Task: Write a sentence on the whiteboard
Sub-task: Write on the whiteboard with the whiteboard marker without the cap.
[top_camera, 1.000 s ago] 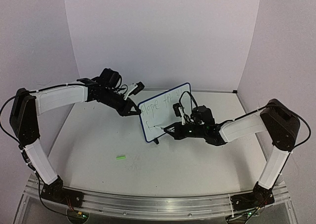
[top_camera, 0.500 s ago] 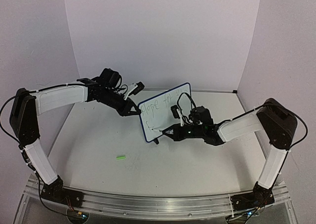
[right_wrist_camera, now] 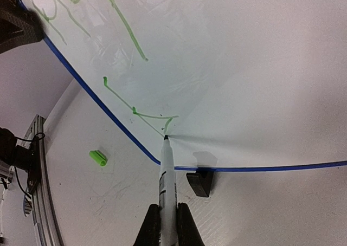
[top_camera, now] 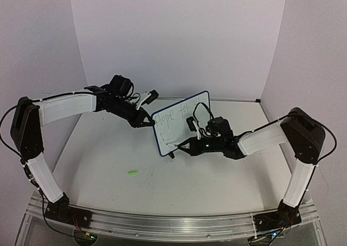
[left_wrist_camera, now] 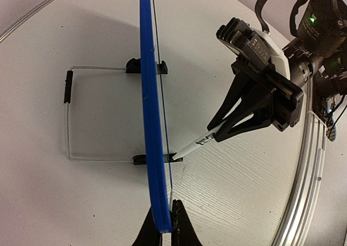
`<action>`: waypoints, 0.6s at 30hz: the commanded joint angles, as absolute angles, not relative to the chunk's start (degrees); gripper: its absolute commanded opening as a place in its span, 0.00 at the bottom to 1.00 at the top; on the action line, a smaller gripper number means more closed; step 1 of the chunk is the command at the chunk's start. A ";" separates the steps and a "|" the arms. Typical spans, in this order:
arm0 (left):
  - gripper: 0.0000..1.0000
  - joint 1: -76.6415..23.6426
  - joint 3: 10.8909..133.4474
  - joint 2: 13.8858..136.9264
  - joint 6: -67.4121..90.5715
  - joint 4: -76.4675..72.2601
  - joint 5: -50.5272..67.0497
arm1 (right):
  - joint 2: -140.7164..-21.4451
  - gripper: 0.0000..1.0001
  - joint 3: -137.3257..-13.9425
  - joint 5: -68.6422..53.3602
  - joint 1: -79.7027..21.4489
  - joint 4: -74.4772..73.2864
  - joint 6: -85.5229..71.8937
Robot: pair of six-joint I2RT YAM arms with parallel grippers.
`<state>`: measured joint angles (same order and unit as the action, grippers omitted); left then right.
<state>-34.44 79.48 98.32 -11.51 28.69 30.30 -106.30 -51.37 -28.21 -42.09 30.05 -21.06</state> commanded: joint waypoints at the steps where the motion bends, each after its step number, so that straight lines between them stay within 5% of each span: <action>1: 0.00 -34.80 79.58 97.82 -12.28 32.54 30.29 | -106.41 0.00 -53.70 -29.51 -41.97 30.85 -20.39; 18: 0.00 -34.80 79.37 97.60 -12.25 32.47 30.32 | -98.08 0.00 -48.93 -31.72 -38.27 30.72 -22.21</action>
<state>-34.44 79.48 98.32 -11.53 28.69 30.33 -98.83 -49.60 -30.15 -39.82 29.70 -21.74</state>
